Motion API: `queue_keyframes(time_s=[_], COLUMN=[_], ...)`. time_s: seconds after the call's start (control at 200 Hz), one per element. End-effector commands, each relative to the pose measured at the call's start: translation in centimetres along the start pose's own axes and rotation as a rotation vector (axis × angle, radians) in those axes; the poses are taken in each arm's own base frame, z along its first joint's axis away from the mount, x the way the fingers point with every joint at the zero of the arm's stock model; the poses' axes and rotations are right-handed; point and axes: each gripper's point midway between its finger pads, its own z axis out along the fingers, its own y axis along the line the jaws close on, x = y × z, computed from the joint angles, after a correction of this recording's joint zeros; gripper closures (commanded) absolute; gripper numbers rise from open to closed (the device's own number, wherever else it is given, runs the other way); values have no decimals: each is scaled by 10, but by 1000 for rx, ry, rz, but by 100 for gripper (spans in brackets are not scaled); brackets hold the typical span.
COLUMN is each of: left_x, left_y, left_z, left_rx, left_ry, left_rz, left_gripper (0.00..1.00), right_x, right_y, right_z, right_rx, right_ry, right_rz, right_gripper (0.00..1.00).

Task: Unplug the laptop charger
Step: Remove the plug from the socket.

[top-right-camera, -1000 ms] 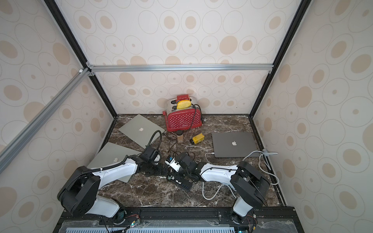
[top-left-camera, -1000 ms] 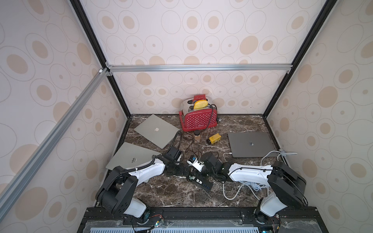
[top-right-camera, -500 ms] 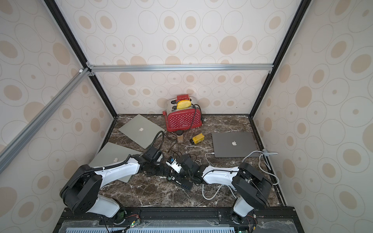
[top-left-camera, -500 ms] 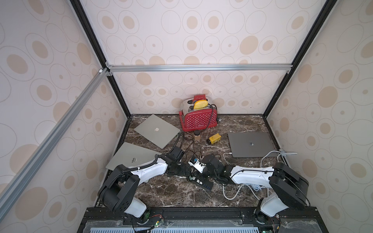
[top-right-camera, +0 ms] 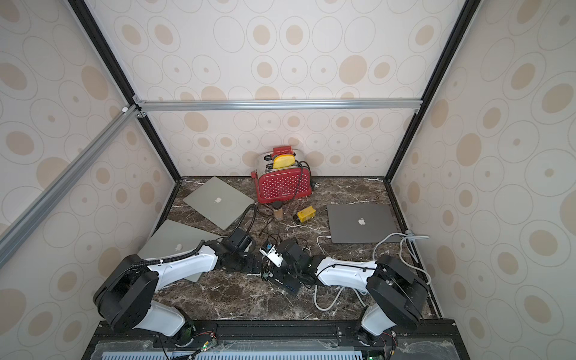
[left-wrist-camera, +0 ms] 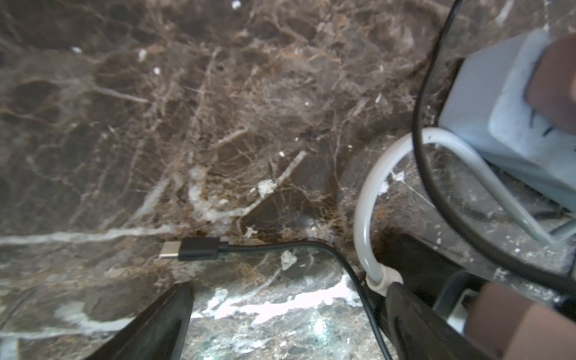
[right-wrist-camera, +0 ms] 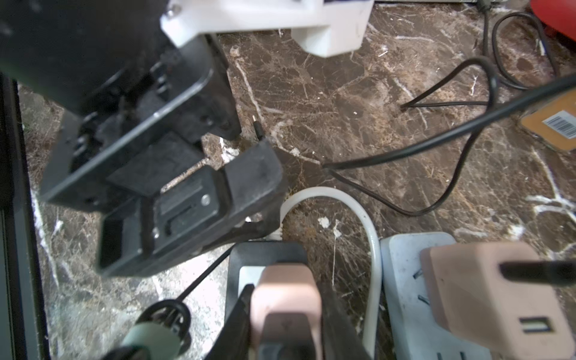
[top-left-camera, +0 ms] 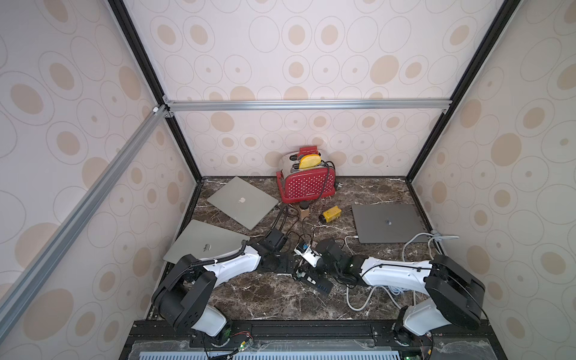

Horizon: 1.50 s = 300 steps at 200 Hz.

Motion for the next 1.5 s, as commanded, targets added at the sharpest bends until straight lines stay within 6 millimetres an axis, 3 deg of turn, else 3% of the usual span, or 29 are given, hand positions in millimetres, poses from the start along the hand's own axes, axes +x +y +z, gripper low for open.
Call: queue_keyframes(time_s=[0.0,0.2,0.456,0.656,0.821,0.977,1.222,1.497], left_x=[107,89,81,76,84,105,119,130], left_y=[72,33,19,13,34,53,59,65], left_z=[14,14,10,21,23,35,49,56], left_rx=[-241,-23,51,67,-50,-117,-116,-122], left_ry=[358,262,228,241,279,336,368,384], left_rz=[-59,-130,-146,-136,-104,-113,-133,-155], left_gripper=[1,1,1,1,1,1,2,2], right_x=[-30,-22,-19,-25,-22,-24,-31,-35], right_y=[-10,-8,-7,3,3,4,4,-4], right_z=[-1,9,20,20,21,13,-4,-7], right_rx=[29,-2,-13,-75,-77,-76,-65,-53], right_ry=[-79,-37,-11,-44,-32,-43,-81,-94], right_rz=[25,57,62,59,55,57,48,97], right_gripper=[100,100,100,100,100,100,100,100])
